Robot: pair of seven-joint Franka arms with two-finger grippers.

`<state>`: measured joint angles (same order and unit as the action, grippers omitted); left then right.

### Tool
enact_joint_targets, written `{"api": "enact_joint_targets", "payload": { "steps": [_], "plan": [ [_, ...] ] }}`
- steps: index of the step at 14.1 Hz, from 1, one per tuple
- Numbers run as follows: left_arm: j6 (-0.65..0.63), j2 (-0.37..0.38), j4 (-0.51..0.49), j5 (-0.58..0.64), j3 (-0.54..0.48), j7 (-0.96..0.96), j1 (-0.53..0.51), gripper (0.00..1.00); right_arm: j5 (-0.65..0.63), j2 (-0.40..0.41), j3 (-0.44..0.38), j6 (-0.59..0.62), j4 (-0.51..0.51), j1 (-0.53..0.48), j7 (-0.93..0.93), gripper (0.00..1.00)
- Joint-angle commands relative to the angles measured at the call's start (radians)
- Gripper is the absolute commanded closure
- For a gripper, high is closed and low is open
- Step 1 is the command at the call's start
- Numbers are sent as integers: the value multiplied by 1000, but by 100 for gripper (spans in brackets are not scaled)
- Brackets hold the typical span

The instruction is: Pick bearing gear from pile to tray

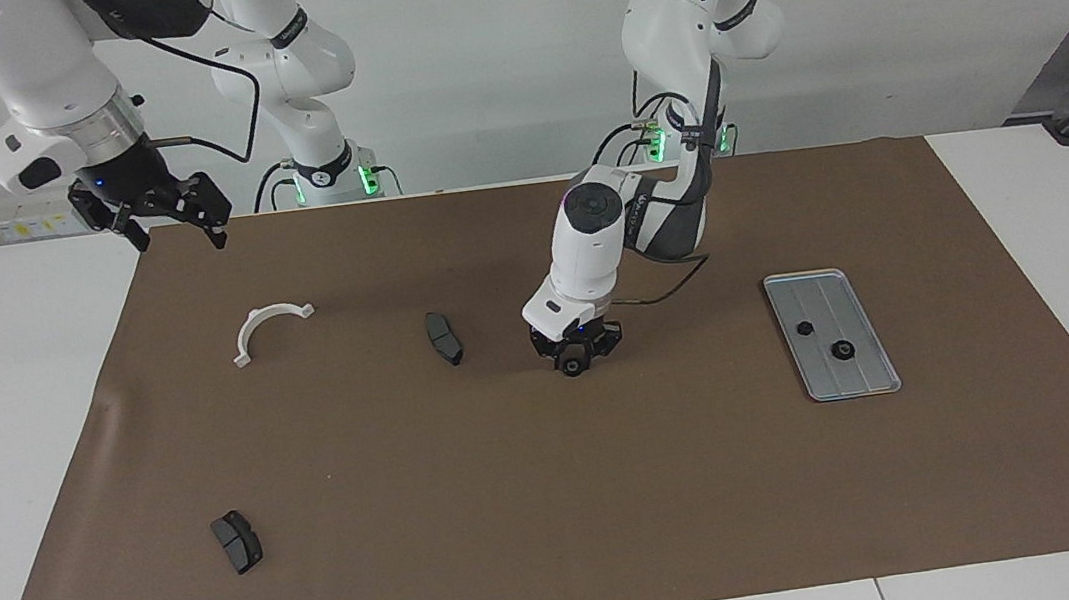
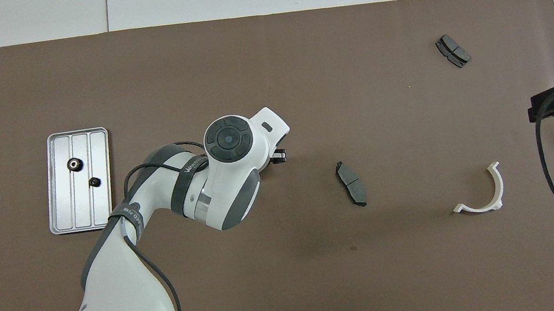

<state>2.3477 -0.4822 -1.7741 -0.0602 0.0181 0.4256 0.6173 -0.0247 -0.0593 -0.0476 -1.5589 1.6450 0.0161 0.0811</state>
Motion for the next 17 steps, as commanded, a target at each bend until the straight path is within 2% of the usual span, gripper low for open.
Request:
{"api": "enact_joint_targets", "payload": {
  "steps": [1,5,8,10,11,14,17],
  "plan": [
    [24,16,-28,-6,-15,9,16,66,-3,-13,8,-16,12,-10,-21,0],
    [24,17,-30,-6,-15,7,16,78,6,-13,8,-16,12,-10,-20,0],
    [21,17,-24,-6,-15,7,12,91,6,-13,8,-15,12,-10,-23,0],
    [-31,16,16,-6,-23,7,-10,92,6,-13,9,-15,10,-10,-32,0],
    [-101,14,57,-6,-52,1,-28,92,11,-13,11,-15,9,-8,-23,0],
    [-168,63,93,-6,-78,-21,-147,92,43,-13,9,-15,7,-8,-24,0],
    [-290,134,78,-6,-78,-239,-302,92,43,-13,8,-15,10,-8,-21,0]
  ]
}}
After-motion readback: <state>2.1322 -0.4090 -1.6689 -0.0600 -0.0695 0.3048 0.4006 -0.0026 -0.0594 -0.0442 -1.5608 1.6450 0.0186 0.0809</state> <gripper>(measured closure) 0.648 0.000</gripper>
